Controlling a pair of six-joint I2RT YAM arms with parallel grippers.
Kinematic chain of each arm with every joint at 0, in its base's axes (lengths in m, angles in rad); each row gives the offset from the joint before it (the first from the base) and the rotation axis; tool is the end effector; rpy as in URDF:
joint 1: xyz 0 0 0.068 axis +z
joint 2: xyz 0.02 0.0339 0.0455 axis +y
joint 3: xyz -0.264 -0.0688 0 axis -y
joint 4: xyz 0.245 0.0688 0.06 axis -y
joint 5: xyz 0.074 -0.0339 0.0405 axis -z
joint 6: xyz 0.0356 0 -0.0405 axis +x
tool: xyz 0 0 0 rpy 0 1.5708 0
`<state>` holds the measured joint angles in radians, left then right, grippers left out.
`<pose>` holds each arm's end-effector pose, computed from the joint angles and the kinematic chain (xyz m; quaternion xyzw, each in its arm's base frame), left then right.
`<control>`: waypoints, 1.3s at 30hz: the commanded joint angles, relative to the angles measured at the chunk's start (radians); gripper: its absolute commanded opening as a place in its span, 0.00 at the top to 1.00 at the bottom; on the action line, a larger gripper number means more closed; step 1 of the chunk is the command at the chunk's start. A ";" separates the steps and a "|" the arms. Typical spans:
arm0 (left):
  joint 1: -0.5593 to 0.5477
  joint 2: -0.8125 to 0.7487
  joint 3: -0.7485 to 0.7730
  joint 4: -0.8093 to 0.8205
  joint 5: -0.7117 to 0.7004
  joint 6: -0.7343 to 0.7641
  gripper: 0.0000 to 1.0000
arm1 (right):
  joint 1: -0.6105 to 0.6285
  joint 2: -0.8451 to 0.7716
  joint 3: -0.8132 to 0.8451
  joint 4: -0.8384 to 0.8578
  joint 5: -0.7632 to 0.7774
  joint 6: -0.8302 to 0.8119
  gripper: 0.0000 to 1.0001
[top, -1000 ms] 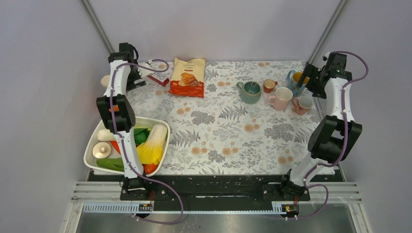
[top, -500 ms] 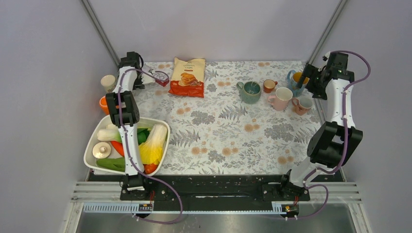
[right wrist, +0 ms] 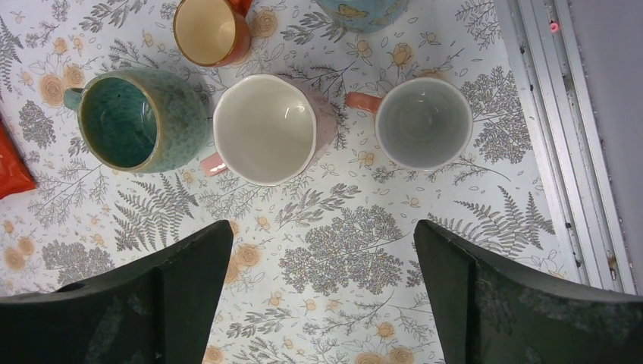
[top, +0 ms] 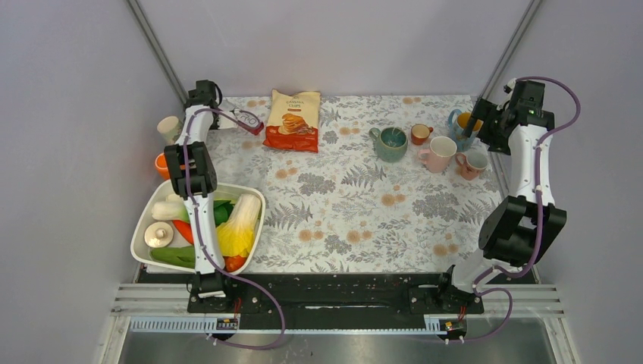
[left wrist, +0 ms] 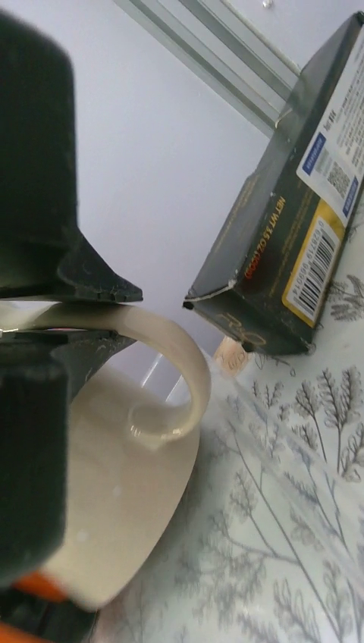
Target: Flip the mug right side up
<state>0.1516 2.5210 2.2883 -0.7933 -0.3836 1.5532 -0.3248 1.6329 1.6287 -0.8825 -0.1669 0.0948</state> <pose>0.5342 0.0951 0.1774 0.5705 0.7557 0.3197 0.0356 0.3341 -0.1063 0.3514 0.1682 0.9240 0.0397 0.3411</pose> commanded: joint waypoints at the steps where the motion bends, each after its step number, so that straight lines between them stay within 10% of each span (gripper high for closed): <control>1: -0.002 -0.067 -0.038 0.023 0.023 -0.014 1.00 | 0.012 -0.023 0.037 -0.001 0.007 -0.009 0.01; 24: -0.037 -0.376 -0.179 0.098 0.528 -0.671 1.00 | 0.126 -0.099 0.091 0.041 -0.070 0.007 0.01; 39: -0.067 -0.511 -0.219 0.072 0.989 -1.229 1.00 | 0.738 0.079 0.082 0.591 -0.419 0.199 0.01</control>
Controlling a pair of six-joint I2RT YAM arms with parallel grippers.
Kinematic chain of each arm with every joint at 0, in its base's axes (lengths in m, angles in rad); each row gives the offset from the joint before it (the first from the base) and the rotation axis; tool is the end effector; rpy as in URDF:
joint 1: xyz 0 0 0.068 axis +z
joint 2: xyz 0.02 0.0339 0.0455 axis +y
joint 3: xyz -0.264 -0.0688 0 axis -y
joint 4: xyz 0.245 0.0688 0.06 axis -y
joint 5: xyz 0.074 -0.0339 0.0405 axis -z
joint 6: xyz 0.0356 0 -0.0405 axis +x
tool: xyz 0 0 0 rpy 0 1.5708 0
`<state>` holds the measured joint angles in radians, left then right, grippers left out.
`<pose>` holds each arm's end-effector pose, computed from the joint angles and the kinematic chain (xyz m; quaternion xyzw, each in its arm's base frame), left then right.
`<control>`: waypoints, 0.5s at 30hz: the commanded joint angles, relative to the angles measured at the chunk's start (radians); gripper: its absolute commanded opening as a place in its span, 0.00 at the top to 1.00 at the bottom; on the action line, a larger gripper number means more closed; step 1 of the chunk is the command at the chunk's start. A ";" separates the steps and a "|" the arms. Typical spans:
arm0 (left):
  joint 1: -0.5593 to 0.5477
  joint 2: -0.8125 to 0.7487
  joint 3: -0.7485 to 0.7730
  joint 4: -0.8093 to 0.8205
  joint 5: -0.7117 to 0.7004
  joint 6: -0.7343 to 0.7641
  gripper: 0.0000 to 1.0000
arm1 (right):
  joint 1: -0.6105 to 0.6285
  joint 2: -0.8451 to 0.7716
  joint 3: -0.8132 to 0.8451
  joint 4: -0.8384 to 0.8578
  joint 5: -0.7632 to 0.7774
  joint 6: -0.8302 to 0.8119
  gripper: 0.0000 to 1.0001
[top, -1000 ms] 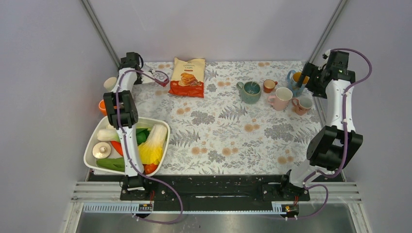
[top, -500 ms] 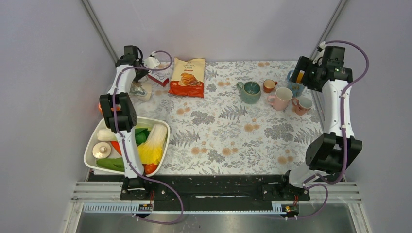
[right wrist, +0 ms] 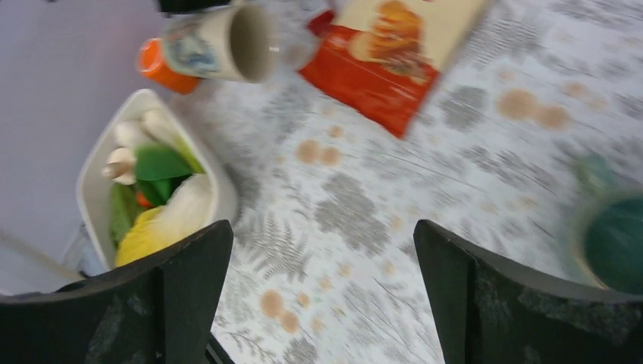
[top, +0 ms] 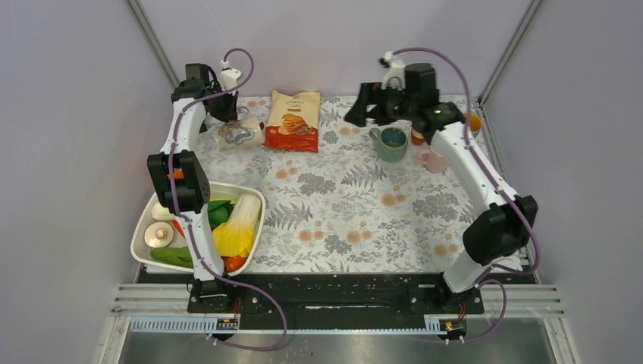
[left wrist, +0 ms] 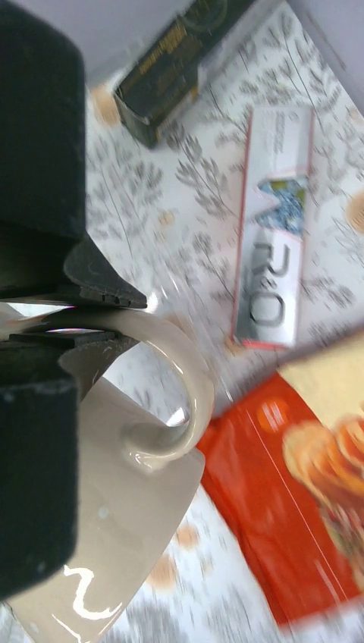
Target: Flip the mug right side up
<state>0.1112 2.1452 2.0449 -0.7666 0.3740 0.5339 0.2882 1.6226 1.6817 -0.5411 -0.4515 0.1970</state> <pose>0.4810 0.0406 0.2886 0.2562 0.8884 -0.0581 0.3766 0.3490 0.1197 0.4024 -0.1538 0.8276 0.3071 0.4440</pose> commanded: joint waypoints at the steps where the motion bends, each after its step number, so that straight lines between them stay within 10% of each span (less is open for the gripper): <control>1: -0.037 -0.142 0.018 0.045 0.263 -0.240 1.00 | 0.160 0.119 0.041 0.291 -0.149 0.117 0.01; 15: -0.166 -0.176 -0.006 0.047 0.544 -0.461 1.00 | 0.292 0.313 0.175 0.448 -0.231 0.087 0.01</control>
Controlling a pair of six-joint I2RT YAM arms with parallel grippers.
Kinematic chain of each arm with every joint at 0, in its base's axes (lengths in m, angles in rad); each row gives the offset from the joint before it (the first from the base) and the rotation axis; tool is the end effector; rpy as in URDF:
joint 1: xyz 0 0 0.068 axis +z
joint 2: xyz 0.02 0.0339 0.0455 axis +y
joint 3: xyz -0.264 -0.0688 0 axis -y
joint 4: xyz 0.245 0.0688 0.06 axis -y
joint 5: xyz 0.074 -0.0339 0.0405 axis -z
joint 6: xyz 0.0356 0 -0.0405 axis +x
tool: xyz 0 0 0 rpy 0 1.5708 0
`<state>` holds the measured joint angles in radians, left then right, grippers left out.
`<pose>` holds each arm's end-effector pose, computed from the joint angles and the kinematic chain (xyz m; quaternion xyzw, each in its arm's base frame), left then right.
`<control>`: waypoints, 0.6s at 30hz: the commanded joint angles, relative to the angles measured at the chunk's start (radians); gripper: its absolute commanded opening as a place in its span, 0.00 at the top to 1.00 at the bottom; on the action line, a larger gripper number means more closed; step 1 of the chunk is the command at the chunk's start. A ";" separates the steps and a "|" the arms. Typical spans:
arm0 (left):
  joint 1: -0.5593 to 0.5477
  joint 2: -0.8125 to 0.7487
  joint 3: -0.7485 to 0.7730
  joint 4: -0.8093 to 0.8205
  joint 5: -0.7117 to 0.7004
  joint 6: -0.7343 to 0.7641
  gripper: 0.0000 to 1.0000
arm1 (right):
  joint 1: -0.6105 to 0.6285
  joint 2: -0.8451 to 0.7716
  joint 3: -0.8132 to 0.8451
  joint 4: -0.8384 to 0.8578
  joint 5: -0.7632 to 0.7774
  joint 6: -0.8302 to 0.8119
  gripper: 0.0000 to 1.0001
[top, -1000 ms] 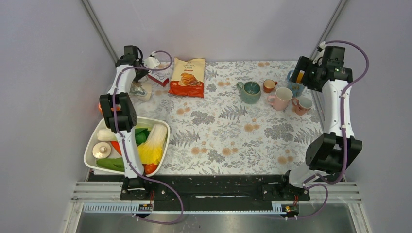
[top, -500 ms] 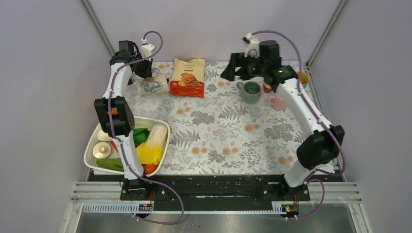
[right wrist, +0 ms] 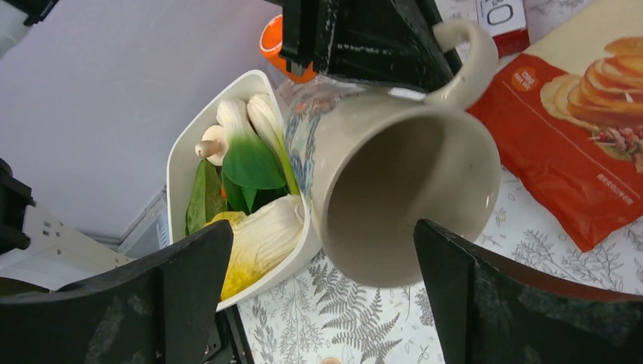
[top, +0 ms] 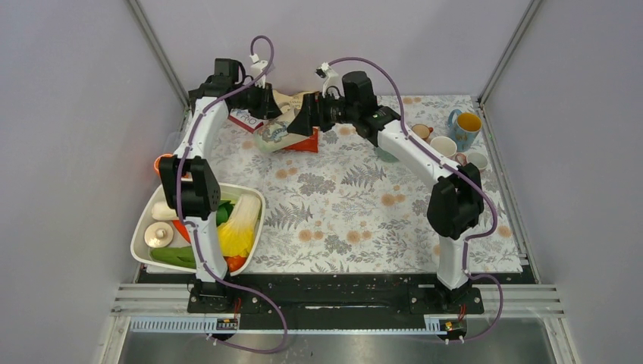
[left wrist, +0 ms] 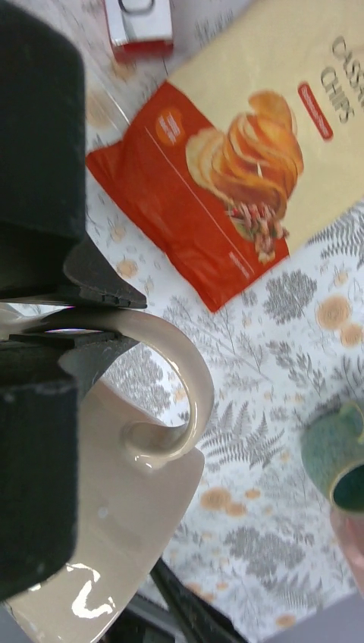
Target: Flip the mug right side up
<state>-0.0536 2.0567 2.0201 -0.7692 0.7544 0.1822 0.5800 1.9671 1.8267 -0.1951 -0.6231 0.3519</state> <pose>0.4576 -0.0490 0.3258 0.2380 0.8404 -0.3187 0.3682 0.3818 0.2750 0.3483 -0.2647 0.7508 0.4709 0.3802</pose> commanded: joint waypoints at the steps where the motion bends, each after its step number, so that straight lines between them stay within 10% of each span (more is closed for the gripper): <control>1: -0.007 -0.087 0.016 0.049 0.176 -0.116 1.00 | 0.000 -0.035 0.014 0.121 -0.091 -0.081 0.01; 8: -0.022 -0.083 0.023 0.121 0.228 -0.265 1.00 | 0.015 -0.020 -0.004 0.032 -0.220 -0.166 0.24; 13: -0.034 -0.078 0.016 0.161 0.185 -0.329 1.00 | 0.015 -0.039 0.023 -0.048 -0.171 -0.242 0.96; 17: -0.040 -0.063 0.020 0.160 0.135 -0.327 0.98 | 0.012 -0.062 0.060 -0.160 -0.036 -0.384 1.00; 18: -0.040 -0.061 0.022 0.158 0.113 -0.324 0.84 | 0.008 -0.059 0.082 -0.211 0.003 -0.425 1.00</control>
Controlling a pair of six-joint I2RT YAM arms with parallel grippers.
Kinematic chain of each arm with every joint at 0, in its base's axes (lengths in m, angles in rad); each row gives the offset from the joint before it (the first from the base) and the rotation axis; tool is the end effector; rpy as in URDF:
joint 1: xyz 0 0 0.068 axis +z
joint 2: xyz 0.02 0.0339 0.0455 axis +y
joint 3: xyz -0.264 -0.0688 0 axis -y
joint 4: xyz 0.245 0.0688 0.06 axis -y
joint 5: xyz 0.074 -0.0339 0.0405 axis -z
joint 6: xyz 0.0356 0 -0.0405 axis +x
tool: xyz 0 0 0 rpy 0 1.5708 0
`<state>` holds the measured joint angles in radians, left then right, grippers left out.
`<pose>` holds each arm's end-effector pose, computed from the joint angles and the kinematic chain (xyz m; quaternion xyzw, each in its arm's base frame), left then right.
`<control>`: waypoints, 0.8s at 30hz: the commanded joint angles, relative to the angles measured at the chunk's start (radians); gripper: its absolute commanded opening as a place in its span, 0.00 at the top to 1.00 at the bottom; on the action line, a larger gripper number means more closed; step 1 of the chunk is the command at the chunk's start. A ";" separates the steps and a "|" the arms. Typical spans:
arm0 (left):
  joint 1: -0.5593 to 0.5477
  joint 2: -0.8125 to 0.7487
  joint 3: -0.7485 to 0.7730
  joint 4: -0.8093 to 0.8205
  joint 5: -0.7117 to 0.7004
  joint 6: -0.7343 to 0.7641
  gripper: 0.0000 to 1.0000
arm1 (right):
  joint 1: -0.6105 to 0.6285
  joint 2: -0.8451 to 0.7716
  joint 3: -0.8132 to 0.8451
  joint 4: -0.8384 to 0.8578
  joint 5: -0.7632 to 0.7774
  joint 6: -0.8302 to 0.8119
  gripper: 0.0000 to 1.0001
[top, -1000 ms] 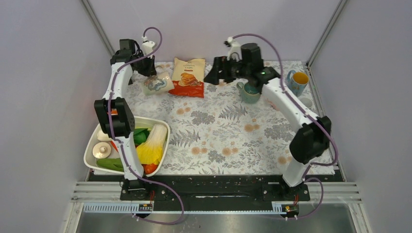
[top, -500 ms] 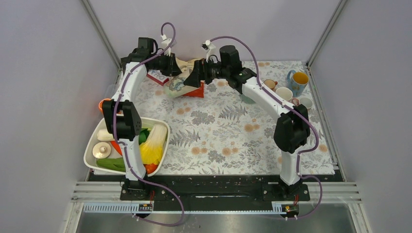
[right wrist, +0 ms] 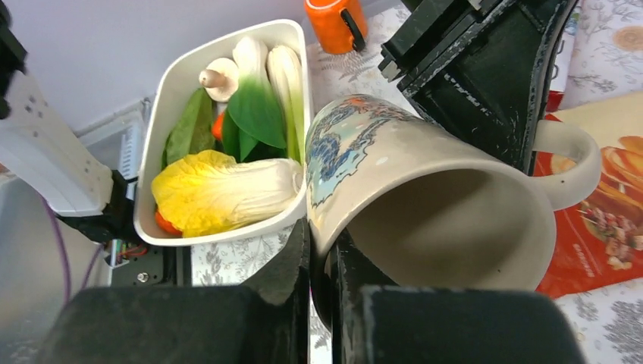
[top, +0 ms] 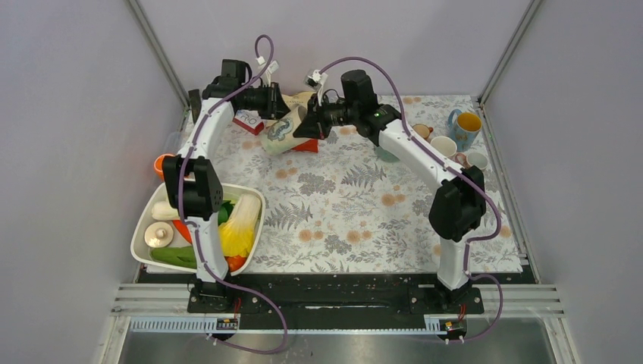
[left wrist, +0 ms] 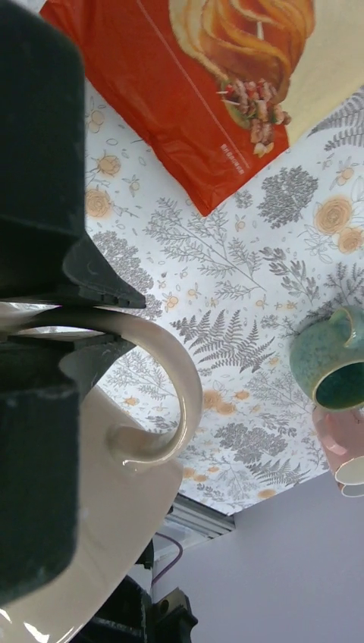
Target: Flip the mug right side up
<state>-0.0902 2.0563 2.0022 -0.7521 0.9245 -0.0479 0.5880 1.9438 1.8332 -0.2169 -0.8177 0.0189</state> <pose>0.4527 -0.0695 0.3248 0.1839 0.8267 -0.4358 0.3046 0.3679 0.2765 0.3603 -0.4316 0.6509 0.4681 0.4134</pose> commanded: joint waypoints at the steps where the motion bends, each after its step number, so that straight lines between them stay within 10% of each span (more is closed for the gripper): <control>1: -0.002 -0.059 0.041 0.134 -0.086 -0.083 0.61 | -0.008 -0.031 0.103 -0.234 0.234 -0.123 1.00; 5: 0.005 -0.059 0.072 0.097 -0.190 -0.016 0.02 | -0.072 -0.021 0.165 -0.313 0.326 -0.138 1.00; 24: 0.070 -0.094 -0.001 -0.017 -0.516 0.224 0.01 | -0.377 0.360 0.666 -0.393 0.810 -0.144 1.00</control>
<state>-0.0196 2.0373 2.0308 -0.7517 0.4831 0.1017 0.2382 2.2635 2.3684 -0.7036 -0.1284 -0.0891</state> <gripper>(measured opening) 0.988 0.098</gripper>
